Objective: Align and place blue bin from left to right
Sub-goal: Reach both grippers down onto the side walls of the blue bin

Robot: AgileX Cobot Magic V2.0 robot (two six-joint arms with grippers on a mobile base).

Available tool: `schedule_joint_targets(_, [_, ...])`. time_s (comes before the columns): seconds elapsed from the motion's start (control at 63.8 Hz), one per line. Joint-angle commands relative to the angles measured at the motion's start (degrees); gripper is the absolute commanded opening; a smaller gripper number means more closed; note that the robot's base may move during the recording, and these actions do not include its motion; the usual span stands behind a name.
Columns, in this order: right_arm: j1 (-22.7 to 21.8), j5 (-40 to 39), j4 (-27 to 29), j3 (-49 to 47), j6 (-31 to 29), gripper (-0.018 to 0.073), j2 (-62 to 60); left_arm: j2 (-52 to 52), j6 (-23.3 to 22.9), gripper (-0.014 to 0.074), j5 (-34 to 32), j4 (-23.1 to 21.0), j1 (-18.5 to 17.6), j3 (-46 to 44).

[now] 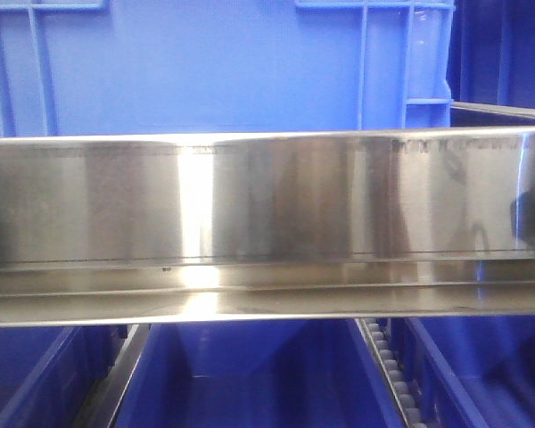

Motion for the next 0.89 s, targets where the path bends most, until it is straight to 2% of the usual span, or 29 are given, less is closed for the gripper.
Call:
schedule_joint_targets(0.0, [0.3, -1.1, -0.2, -0.1, -0.5, -0.007, -0.2, -0.3, 0.0, 0.0011, -0.9, 0.2, 0.1, -0.1])
schedule_joint_targets(0.627, [0.2, -1.7, -0.2, -0.1, -0.5, -0.007, -0.2, -0.3, 0.0, 0.0011, -2.4, 0.2, 0.1, -0.1])
schedule_joint_targets(0.768, [0.2, -3.5, -0.2, -0.1, -0.5, -0.007, -0.2, -0.3, 0.0, 0.0011, -2.5, 0.2, 0.1, -0.1])
schedule_joint_targets(0.878, [0.2, -8.5, -0.1, -0.1, -0.5, -0.007, -0.2, -0.3, 0.0, 0.0011, -3.2, -1.0, 0.1, -0.1])
